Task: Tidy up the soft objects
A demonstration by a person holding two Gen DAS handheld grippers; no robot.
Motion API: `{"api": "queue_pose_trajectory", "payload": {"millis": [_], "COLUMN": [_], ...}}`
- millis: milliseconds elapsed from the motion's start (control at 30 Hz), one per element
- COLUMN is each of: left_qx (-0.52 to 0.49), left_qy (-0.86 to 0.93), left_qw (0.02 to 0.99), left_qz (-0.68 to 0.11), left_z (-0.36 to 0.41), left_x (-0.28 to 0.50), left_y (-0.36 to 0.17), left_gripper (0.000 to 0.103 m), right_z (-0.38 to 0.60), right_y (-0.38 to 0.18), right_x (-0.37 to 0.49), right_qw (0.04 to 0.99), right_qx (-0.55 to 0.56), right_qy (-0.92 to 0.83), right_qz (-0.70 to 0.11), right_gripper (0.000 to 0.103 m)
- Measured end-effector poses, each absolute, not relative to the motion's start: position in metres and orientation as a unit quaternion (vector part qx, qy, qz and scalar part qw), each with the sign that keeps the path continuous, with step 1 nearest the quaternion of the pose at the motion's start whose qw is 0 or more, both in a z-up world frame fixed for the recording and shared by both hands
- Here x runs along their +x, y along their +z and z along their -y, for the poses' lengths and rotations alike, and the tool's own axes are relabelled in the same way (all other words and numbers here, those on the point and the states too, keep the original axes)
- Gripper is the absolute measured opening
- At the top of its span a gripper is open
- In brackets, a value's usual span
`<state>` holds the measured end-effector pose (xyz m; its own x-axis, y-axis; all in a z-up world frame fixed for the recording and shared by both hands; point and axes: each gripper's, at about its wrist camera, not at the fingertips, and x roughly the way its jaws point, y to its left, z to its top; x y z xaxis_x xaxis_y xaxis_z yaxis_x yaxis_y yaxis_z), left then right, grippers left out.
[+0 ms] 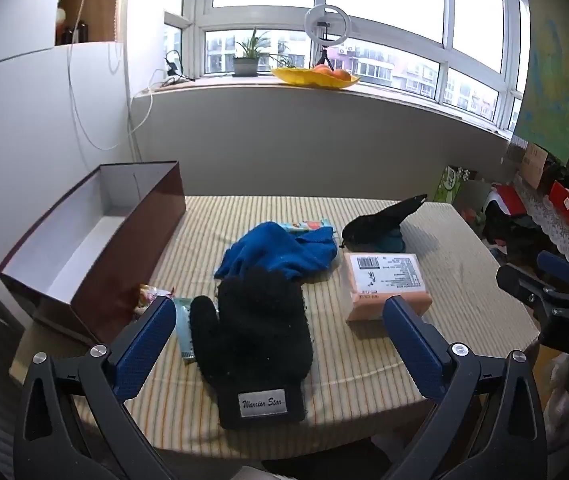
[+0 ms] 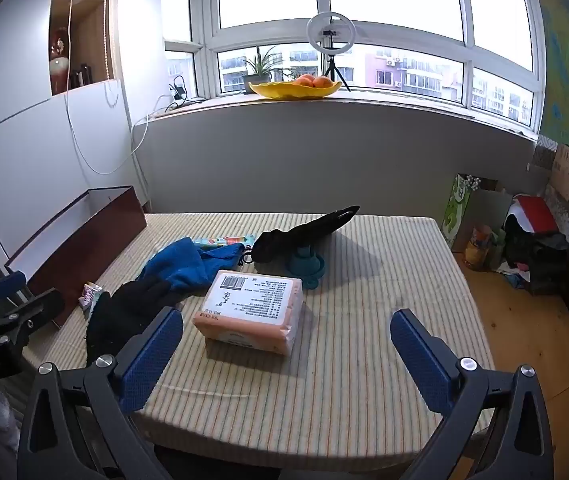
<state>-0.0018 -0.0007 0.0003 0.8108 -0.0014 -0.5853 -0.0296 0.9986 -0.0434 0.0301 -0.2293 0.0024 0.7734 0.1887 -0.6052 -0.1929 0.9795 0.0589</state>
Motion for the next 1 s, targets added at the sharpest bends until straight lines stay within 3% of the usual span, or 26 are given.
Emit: {"api": "queue_pose_trajectory", "payload": {"millis": [1000], "left_qx": [-0.025], "left_qy": [0.007], "left_qw": [0.945], "left_qz": [-0.326], "left_z": [0.004], "left_x": [-0.001], "left_y": [-0.014], "left_gripper": [0.102], "right_z": [0.226], "right_y": [-0.01], "right_x": [0.033], "right_qw": [0.939], "right_qx": [-0.009], "right_qy": [0.099], "right_qz": [-0.33], "right_gripper": [0.103]}}
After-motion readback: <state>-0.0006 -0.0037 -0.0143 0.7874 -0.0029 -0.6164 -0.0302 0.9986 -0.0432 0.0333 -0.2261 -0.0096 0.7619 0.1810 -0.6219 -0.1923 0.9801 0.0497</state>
